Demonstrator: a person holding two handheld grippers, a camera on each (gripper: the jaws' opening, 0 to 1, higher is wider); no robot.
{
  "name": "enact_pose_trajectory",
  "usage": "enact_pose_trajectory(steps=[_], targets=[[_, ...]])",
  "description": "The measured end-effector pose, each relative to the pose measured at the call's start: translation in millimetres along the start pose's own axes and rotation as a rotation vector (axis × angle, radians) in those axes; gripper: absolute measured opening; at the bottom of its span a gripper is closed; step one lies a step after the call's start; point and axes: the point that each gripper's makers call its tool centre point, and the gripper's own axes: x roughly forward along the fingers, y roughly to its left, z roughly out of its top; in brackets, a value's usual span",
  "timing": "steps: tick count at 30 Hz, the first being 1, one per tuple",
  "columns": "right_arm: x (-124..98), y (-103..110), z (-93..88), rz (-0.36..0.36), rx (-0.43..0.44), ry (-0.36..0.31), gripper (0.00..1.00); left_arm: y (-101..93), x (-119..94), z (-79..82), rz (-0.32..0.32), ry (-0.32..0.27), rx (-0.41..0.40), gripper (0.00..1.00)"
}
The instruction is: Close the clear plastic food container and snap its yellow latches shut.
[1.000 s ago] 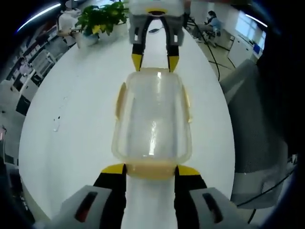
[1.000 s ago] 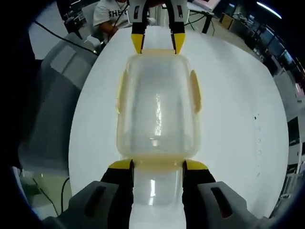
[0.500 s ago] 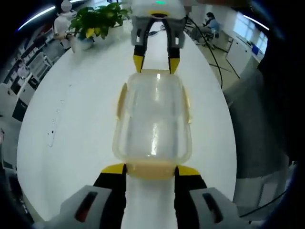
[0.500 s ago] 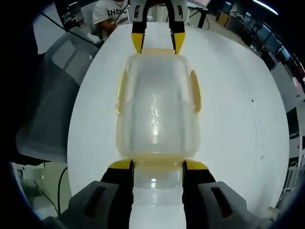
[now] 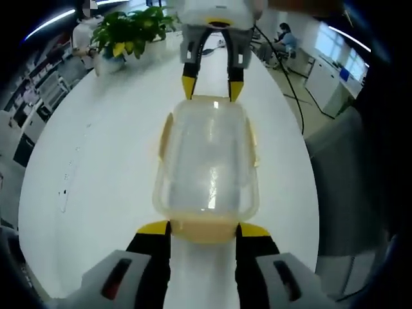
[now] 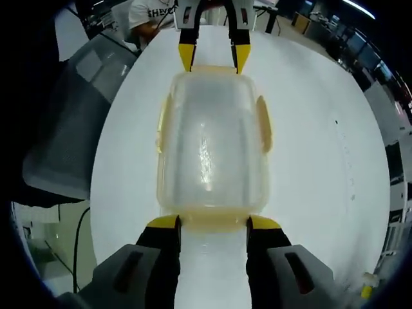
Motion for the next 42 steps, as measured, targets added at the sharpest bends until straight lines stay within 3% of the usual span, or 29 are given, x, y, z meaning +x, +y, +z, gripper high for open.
enact_pose_trajectory(steps=[12,42], targets=[[-10,-1,-32.1,0.002,0.003,0.016,0.36,-3.2,17,31.2,-0.017,-0.053,-0.010,0.33],[4,4,-38.6,0.008,0.012,0.026,0.37,-5.6,36,22.9,-0.040,0.016,0.002,0.33]])
